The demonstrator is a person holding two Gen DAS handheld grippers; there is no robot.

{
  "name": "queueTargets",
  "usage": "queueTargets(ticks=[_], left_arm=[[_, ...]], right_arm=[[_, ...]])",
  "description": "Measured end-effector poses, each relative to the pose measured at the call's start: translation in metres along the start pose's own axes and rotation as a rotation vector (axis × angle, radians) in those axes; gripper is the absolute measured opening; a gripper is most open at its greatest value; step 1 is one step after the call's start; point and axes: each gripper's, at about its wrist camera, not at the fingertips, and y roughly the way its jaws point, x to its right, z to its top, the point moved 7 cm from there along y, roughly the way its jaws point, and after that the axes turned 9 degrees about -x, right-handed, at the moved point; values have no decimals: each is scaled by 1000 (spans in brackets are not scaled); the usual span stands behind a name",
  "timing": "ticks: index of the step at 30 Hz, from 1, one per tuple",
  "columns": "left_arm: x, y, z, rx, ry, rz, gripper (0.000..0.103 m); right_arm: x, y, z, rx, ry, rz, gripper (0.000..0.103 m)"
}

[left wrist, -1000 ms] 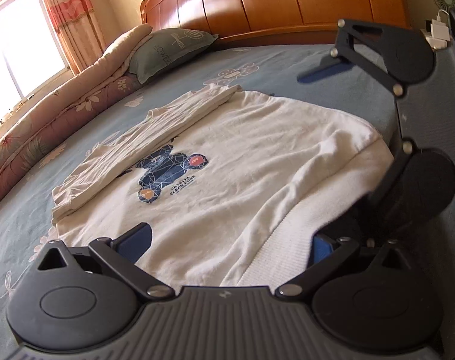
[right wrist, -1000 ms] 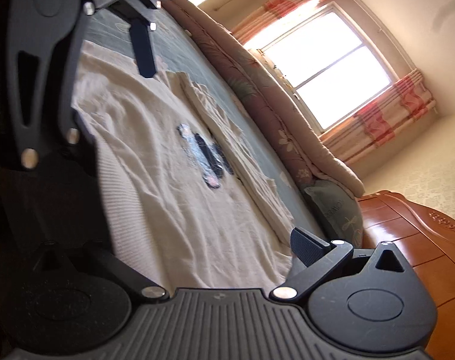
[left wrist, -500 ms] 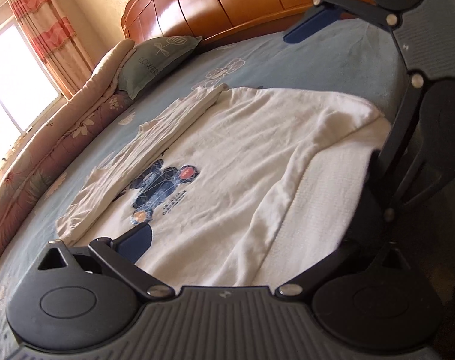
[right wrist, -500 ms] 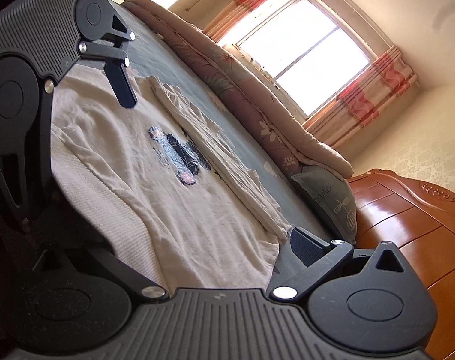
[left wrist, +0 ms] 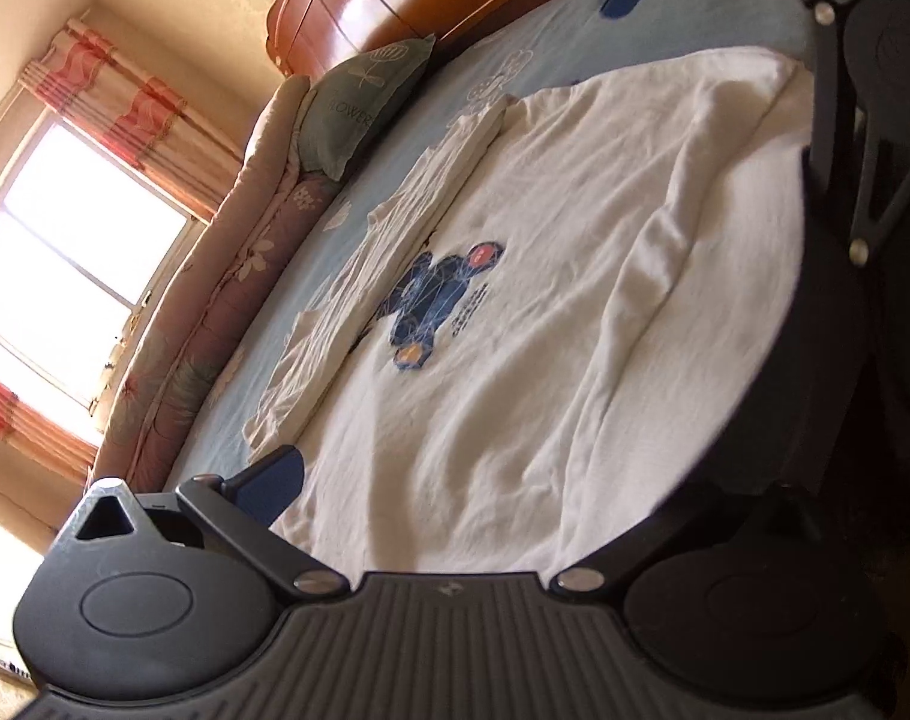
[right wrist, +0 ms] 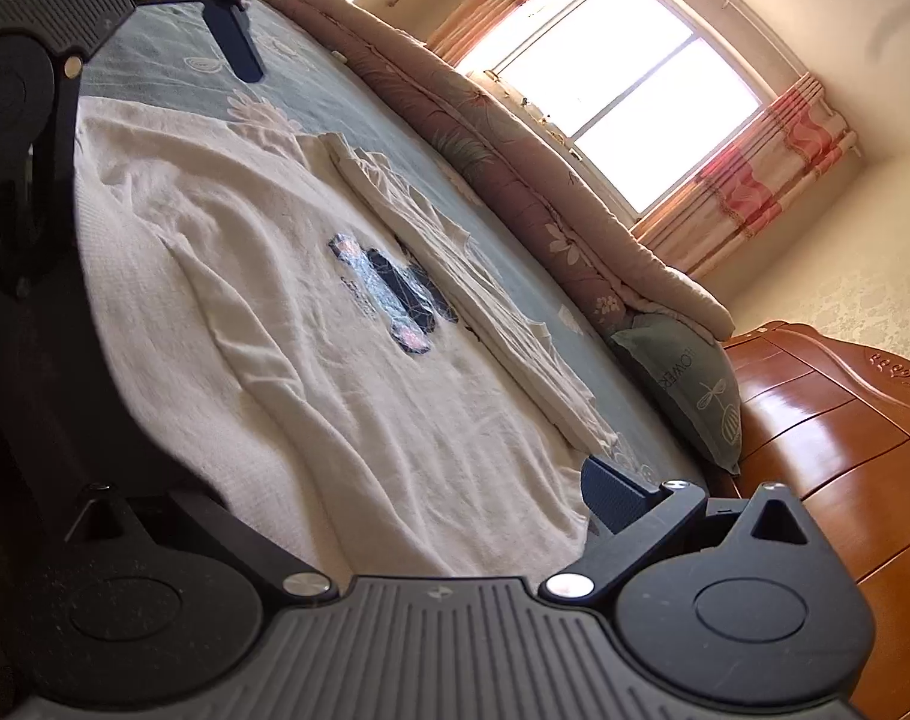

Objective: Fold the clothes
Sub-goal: 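Roll both tools and lift the T-shirt side edge over its body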

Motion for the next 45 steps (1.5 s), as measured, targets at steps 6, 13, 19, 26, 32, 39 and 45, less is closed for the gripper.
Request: queueTargets(ticks=[6, 13, 19, 26, 32, 39, 45], left_arm=[[-1, 7, -1, -8, 47, 44, 102], [-12, 12, -21, -51, 51, 100, 103], [-15, 14, -23, -95, 67, 140, 103], [-24, 17, -11, -82, 29, 195, 103], [-33, 18, -13, -98, 39, 225, 103], [-51, 16, -4, -71, 68, 238, 103], [-59, 26, 3, -54, 129, 216, 103]], right_arm=[[-8, 6, 4, -1, -20, -12, 103], [2, 8, -12, -42, -37, -73, 103], [7, 5, -6, -22, -28, -144, 103], [24, 3, -1, -11, 30, -218, 103], [26, 4, 2, -3, -9, -234, 103], [30, 8, 7, 4, -50, -251, 103], [39, 21, 16, -4, -78, -242, 103]])
